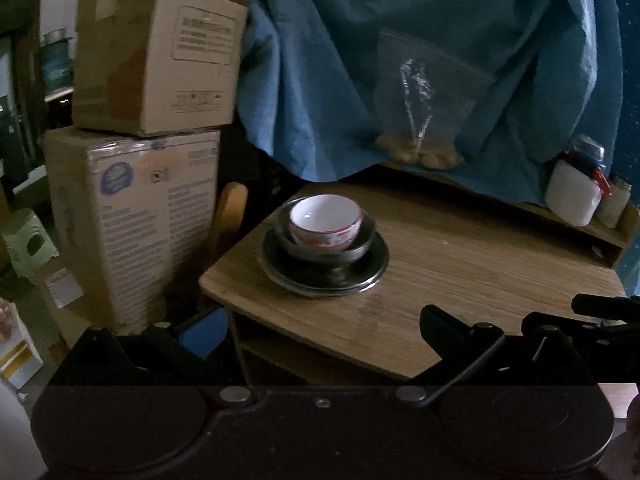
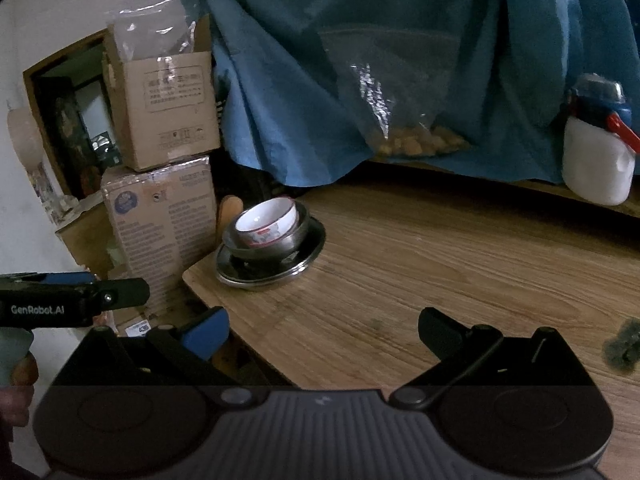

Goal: Organize plates and bowls

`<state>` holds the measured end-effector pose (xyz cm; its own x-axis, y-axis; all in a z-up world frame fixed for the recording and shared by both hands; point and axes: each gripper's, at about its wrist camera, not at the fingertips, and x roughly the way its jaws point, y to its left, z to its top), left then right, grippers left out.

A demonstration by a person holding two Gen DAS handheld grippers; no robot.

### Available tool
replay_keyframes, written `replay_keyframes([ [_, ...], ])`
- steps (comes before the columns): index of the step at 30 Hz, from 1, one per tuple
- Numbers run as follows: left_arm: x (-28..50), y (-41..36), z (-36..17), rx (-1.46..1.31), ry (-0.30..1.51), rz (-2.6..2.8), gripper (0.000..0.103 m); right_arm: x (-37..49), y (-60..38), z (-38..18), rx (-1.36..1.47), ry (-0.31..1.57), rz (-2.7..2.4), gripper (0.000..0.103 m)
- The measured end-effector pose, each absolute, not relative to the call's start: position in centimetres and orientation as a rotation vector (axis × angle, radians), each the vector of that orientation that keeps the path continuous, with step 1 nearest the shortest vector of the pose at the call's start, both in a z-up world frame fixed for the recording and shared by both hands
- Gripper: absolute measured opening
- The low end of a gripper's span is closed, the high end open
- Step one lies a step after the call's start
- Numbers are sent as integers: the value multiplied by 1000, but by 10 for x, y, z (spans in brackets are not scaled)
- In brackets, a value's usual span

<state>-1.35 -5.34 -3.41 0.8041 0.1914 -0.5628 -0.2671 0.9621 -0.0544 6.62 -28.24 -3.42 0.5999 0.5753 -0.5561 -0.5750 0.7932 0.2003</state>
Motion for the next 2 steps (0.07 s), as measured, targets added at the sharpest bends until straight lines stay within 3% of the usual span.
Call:
replay_keyframes([
  [2,-2,-55,-33,-121,594,220,102,70,-284,-36,10,654,643,103],
])
